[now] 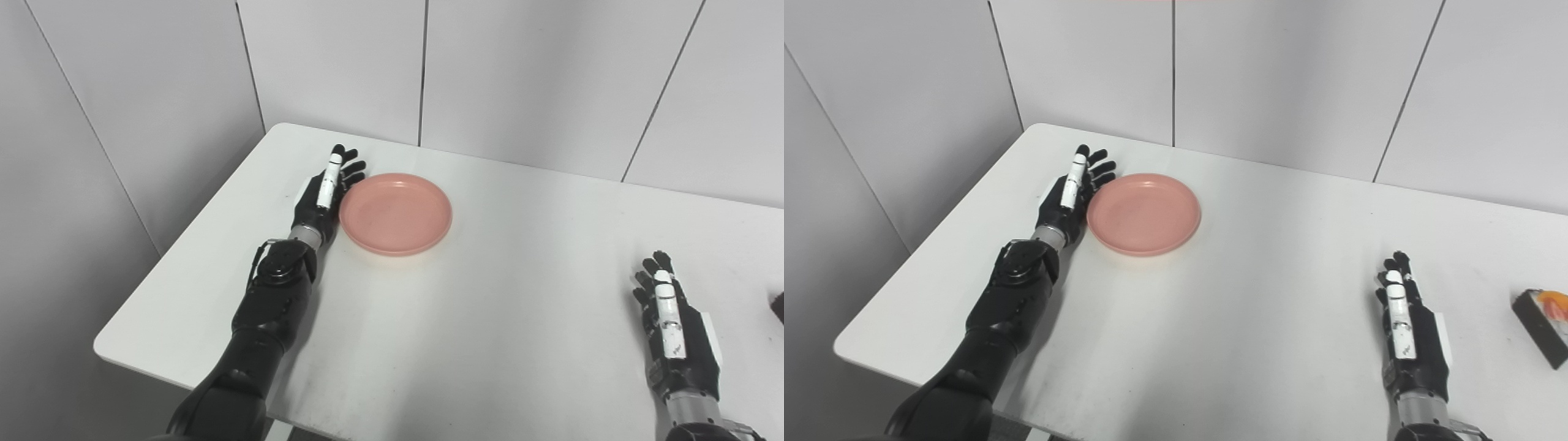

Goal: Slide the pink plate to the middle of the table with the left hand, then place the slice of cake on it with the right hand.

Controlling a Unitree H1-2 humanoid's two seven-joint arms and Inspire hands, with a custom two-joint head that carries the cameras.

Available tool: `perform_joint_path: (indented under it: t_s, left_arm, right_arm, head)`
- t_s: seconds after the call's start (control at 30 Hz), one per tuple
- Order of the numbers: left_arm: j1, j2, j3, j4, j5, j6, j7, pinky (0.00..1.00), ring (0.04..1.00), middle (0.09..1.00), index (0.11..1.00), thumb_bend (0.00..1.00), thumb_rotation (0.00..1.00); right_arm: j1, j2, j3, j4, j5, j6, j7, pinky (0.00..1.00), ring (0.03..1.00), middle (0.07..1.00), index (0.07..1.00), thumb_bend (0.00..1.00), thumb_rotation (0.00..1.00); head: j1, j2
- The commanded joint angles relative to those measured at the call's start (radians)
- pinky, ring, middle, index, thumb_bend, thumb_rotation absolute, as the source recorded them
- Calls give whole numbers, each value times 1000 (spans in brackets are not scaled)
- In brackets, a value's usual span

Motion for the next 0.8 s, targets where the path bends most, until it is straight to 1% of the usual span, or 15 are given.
perform_joint_path:
  t_s: [0.0,0.07,0.17,0.33,0.47,0.57,0.6,0.77]
  left_arm:
    - [-35,0,-9,-45,11,-1,-18,876,876,863,863,687,1000]
    - [-32,-7,-13,-56,13,4,-19,870,881,872,871,691,1000]
    - [-24,-27,-22,-96,15,35,-21,876,892,882,882,698,1000]
    - [-2,-57,-49,-162,25,81,-29,902,920,908,901,706,1000]
    - [11,-80,-65,-204,22,109,-35,898,910,898,899,697,1000]
    - [26,-113,-71,-244,33,116,-14,870,881,874,872,672,1000]
    - [30,-121,-74,-254,39,118,-12,881,889,880,879,669,1000]
    - [59,-139,-113,-308,41,182,-53,943,948,925,933,694,1000]
  right_arm:
    - [-23,6,2,-29,6,4,3,990,954,960,966,539,892]
    - [-25,7,1,-24,8,0,3,989,952,957,966,532,877]
    - [-26,5,4,-26,1,2,1,984,945,949,959,541,868]
    - [-23,0,8,-27,-15,-1,-2,981,950,956,970,547,888]
    - [-21,1,10,-32,-24,-5,-6,974,944,946,960,541,881]
    - [-17,2,15,-48,-31,8,-8,976,946,947,963,534,898]
    - [-16,2,15,-52,-30,12,-8,978,948,948,965,533,898]
    - [-15,7,16,-65,-27,32,-9,984,949,948,966,524,892]
  head:
    - [-1,1]
    - [-5,3]
    - [-16,6]
    - [-21,8]
    - [-28,13]
    - [-34,16]
    - [-34,16]
    - [-47,22]
